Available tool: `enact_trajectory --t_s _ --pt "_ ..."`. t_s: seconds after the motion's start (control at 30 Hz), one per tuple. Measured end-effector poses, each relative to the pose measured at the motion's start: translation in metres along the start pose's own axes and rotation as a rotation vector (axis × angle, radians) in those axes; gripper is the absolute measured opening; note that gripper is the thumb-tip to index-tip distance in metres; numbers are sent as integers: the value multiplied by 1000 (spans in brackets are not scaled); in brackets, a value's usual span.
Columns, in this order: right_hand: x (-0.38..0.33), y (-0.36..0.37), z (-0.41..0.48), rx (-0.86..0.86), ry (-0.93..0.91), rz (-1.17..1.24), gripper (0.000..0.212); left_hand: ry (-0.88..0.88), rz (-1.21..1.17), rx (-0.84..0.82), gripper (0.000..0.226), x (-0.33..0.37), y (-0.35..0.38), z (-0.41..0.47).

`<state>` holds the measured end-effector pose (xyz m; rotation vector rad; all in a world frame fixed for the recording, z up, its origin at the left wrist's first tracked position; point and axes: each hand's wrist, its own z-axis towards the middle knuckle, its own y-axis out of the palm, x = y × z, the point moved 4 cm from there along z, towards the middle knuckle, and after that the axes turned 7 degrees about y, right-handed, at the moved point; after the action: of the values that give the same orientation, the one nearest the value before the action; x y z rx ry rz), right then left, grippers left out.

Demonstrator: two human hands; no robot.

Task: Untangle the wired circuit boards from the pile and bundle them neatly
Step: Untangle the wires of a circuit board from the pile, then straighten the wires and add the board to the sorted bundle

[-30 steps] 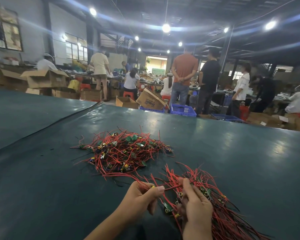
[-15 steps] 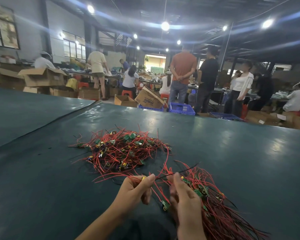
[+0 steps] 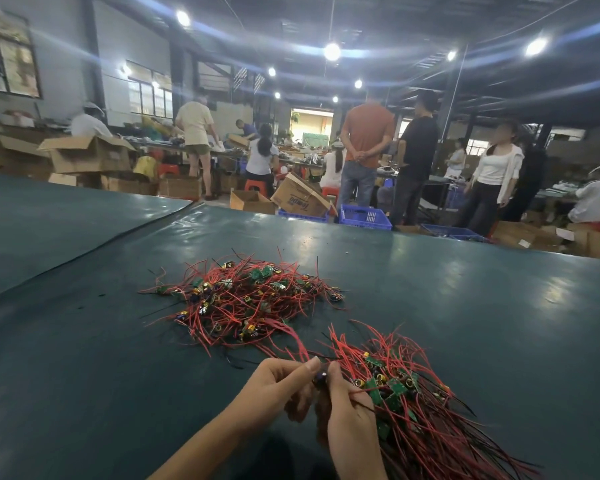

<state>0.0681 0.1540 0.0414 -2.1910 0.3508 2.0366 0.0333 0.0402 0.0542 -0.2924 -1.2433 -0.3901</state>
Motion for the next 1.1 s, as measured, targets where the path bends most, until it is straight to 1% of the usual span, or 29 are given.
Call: enact_trajectory --t_s 0.07,0.13,0.17,0.2,0.23,0.3,0.33,0.37,0.43,0.53,0.6,0.7,0.77,0.83,0.97,1.1 --pt "2 -7 2 97 43 31 52 -8 11 40 49 1 -3 2" --pt "3 -12 2 153 82 106 53 -33 53 129 47 -2 -10 5" --pt "3 -14 3 166 111 173 53 -28 119 188 47 -5 -16 6" --pt "2 -15 3 173 139 248 53 -6 230 254 45 -8 -23 5" --pt "2 -16 5 175 151 323 53 32 390 314 41 -11 -32 5" --pt "0 -21 8 177 137 448 52 147 784 391 22 -12 -49 2" --pt "-1 -24 9 183 122 495 51 196 959 404 13 -13 -55 1" --pt "-1 -28 11 194 105 537 50 197 1084 402 14 -16 -62 0" --pt "-2 -34 12 211 72 594 47 99 1217 390 34 -27 -75 1" --pt "-1 -35 12 206 56 597 41 -14 1291 368 53 -38 -90 2" --pt "-1 -33 12 203 56 589 39 -81 1309 304 60 -47 -96 4" --pt "-1 -32 12 193 59 598 40 -171 1318 179 62 -57 -101 7" --pt "1 -32 12 195 61 599 41 -187 1339 141 62 -58 -105 10" --pt "2 -31 13 197 64 590 42 -193 1350 162 60 -56 -111 13" --pt "5 -31 15 201 80 576 44 -183 1315 236 46 -52 -114 16" --pt "6 -30 16 194 81 560 43 -65 1331 376 30 -42 -118 14"
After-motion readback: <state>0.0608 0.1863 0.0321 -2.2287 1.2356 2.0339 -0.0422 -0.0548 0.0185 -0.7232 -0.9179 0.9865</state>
